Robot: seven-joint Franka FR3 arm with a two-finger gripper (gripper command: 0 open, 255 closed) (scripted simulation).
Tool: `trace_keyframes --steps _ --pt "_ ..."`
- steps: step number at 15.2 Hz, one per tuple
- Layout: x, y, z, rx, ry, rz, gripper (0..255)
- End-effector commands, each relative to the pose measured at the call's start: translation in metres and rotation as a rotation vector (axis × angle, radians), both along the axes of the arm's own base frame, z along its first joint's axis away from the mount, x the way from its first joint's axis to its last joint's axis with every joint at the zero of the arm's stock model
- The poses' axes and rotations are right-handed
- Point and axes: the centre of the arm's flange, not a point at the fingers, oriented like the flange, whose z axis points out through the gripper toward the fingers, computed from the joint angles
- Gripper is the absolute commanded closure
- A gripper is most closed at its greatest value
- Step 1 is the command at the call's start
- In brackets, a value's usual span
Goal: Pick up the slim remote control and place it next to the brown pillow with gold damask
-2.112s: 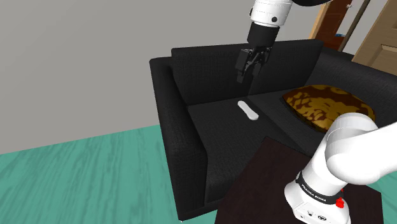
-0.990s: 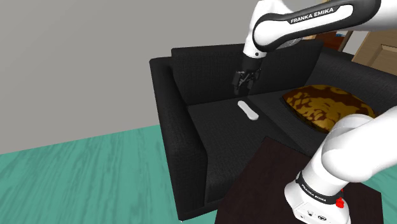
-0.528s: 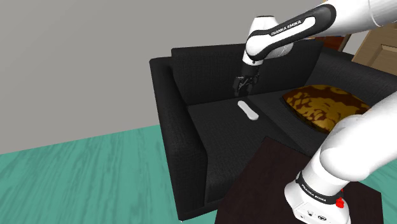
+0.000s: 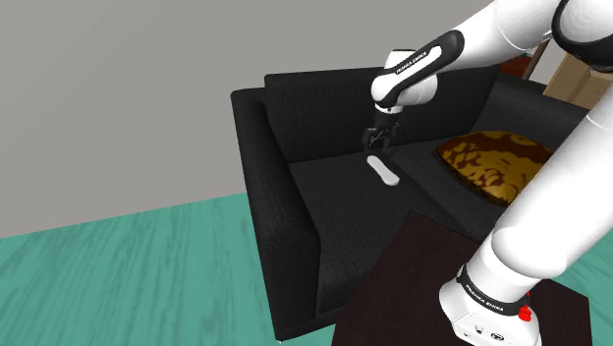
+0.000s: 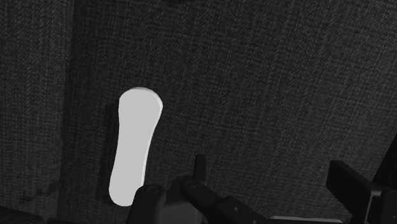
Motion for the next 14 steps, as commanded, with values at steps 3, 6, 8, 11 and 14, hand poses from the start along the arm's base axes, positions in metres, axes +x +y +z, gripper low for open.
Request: trace_keyframes --steps 3,6,8,11,14 --pt "0.009 -0.043 -0.035 -0.002 0.007 -0.029 0" --pt "0.015 -0.072 -0.060 -0.003 0.013 -0.051 0" --pt "0.019 -0.092 -0.076 -0.003 0.017 -0.066 0" --pt "0.024 -0.123 -0.102 -0.004 0.023 -0.088 0" --pt "0.028 -0.153 -0.127 -0.004 0.029 -0.110 0"
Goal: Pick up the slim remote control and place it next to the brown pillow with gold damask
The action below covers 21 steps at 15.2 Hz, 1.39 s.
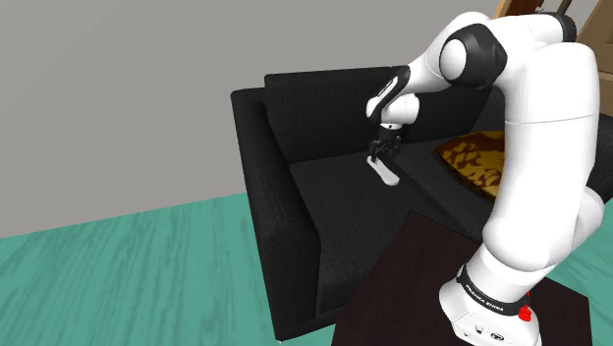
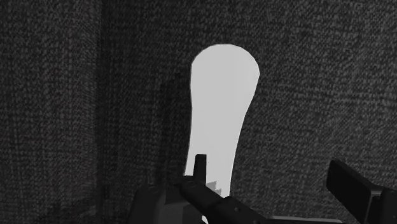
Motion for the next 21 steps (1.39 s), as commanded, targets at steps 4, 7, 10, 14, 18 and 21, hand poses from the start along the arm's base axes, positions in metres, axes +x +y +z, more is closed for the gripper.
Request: trace_keyframes --steps 4,7,10,14,18,21 --pt "0.004 -0.042 -0.039 -0.001 0.007 -0.029 0" --pt "0.004 -0.042 -0.054 -0.001 0.007 -0.029 0" --pt "0.004 -0.042 -0.070 -0.001 0.007 -0.029 0" --pt "0.004 -0.042 -0.073 -0.001 0.007 -0.029 0" --pt "0.004 -0.042 -0.073 -0.001 0.007 -0.029 0" --pt "0.004 -0.042 -0.073 0.000 0.007 -0.029 255"
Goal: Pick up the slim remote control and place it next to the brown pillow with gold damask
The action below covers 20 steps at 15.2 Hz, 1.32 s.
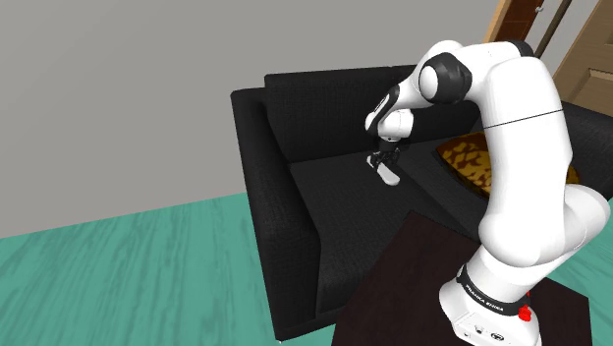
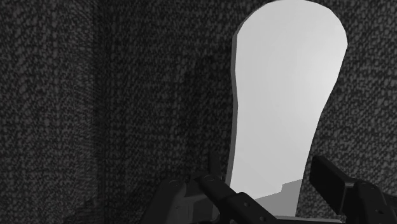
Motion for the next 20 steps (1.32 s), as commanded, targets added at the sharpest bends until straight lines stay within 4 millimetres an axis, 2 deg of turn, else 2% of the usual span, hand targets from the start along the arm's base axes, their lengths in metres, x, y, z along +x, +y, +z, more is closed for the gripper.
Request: trace_keyframes --steps 1,8,20 --pt "0.000 0.000 0.000 0.000 0.000 0.000 255" --pt "0.000 0.000 0.000 0.000 0.000 0.000 255" --pt "0.000 0.000 0.063 0.000 0.000 0.000 255"
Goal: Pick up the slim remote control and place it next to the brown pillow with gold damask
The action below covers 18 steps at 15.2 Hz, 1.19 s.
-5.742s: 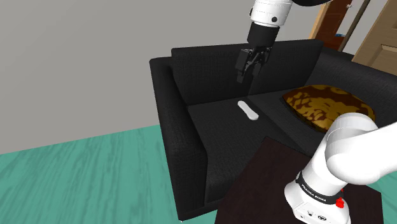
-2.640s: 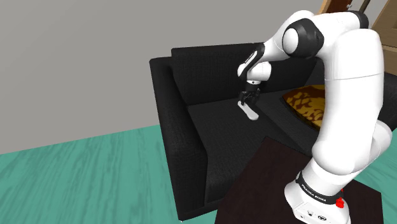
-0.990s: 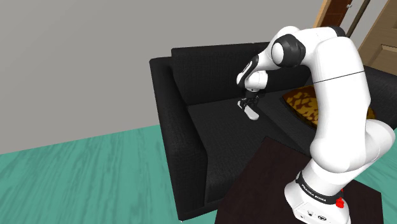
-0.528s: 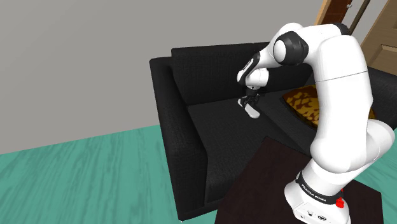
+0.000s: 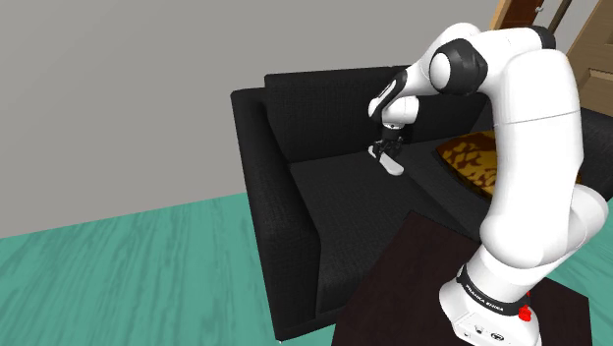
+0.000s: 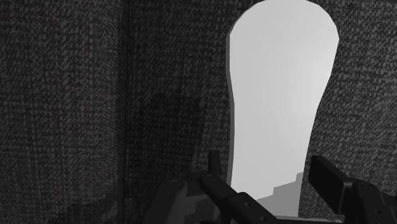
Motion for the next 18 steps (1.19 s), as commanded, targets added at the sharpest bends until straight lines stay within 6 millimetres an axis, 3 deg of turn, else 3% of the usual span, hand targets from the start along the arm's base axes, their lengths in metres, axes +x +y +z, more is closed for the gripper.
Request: trace_keyframes --steps 1,18 --pt "-0.001 0.000 0.011 0.000 0.000 0.000 255" --pt "-0.001 0.000 0.101 0.000 0.000 0.000 255"
